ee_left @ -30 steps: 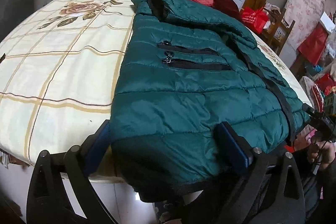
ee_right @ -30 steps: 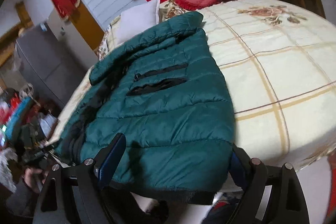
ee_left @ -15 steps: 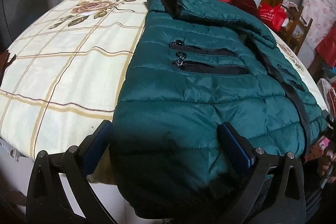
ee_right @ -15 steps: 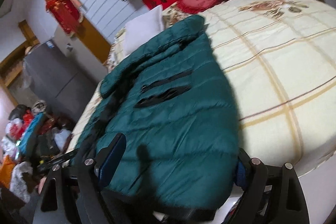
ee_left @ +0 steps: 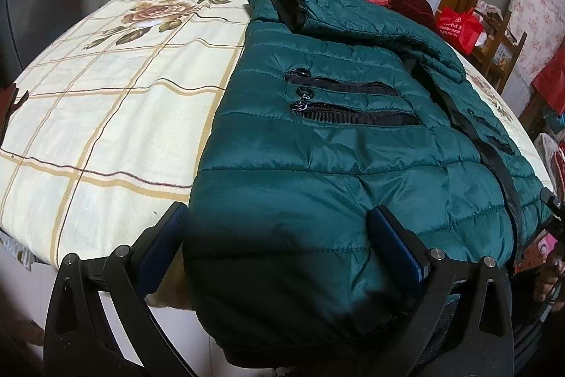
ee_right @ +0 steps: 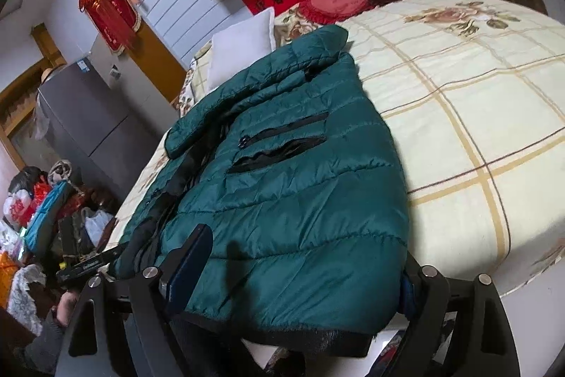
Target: Fold large clothes
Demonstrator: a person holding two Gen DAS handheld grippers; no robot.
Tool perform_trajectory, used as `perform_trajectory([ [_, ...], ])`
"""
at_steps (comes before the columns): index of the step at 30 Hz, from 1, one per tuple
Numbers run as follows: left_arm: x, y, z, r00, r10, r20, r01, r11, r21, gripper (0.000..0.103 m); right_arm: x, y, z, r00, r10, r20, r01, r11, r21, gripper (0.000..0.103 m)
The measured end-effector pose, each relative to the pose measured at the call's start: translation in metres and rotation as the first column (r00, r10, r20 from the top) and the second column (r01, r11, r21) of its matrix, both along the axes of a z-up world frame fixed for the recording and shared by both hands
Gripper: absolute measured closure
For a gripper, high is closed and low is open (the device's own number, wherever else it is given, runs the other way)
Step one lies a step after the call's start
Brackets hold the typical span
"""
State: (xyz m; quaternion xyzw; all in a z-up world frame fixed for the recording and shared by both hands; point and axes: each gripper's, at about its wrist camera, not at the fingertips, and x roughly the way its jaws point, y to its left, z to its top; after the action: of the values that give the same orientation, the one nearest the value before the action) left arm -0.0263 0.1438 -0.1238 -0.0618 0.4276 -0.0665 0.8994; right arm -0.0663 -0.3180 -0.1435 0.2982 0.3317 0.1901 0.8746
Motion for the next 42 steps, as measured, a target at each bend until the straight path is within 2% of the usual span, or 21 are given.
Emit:
perform_trajectory([
  [1, 0.000, 0.000, 0.000, 1.000, 0.000, 0.000, 0.000, 1.000, -0.001, 0.001, -0.001, -0.002, -0.001, 1.000, 0.012, -0.004, -0.012, 1.000, 0.023, 0.028],
  [4, -0.003, 0.000, 0.000, 1.000, -0.006, 0.001, 0.006, 1.000, 0.001, 0.001, -0.004, -0.007, -0.001, 1.000, 0.020, 0.012, -0.021, 0.998, 0.063, 0.033],
  [8, -0.004, 0.000, 0.000, 1.000, -0.011, 0.003, 0.011, 1.000, 0.003, 0.001, -0.004, -0.007, -0.005, 1.000, 0.017, -0.014, -0.016, 0.998, 0.054, 0.033],
  [19, -0.014, 0.002, -0.001, 0.999, -0.018, 0.032, 0.018, 1.000, -0.002, 0.001, -0.003, -0.006, -0.006, 1.000, 0.010, -0.016, -0.010, 0.999, 0.042, 0.033],
  [24, -0.032, 0.012, 0.001, 0.997, -0.054, 0.051, 0.058, 0.996, -0.070, 0.001, -0.008, -0.001, -0.002, 1.000, 0.025, -0.010, -0.024, 1.000, 0.015, 0.033],
  [28, -0.029, 0.005, 0.002, 0.993, -0.099, 0.064, 0.105, 0.989, -0.102, 0.002, -0.004, 0.002, 0.001, 0.999, 0.034, 0.026, -0.034, 0.999, -0.007, 0.042],
  [32, -0.027, 0.008, 0.008, 0.989, -0.120, 0.085, 0.135, 0.968, -0.212, 0.013, 0.011, 0.008, -0.004, 0.999, 0.042, -0.006, -0.042, 0.999, -0.009, 0.042],
  [35, -0.036, 0.012, 0.012, 0.985, -0.134, 0.112, 0.156, 0.964, -0.213, 0.021, 0.010, 0.010, -0.004, 0.999, 0.037, -0.016, -0.037, 0.999, -0.004, 0.042],
  [40, -0.046, 0.031, 0.005, 0.986, -0.146, 0.080, 0.161, 0.958, -0.236, 0.022, 0.007, 0.006, -0.007, 1.000, 0.019, -0.024, -0.018, 0.999, 0.037, 0.042],
  [42, -0.049, 0.033, 0.004, 0.982, -0.165, 0.090, 0.182, 0.951, -0.248, 0.022, 0.008, 0.006, -0.007, 1.000, 0.014, -0.027, -0.013, 0.999, 0.040, 0.042],
])
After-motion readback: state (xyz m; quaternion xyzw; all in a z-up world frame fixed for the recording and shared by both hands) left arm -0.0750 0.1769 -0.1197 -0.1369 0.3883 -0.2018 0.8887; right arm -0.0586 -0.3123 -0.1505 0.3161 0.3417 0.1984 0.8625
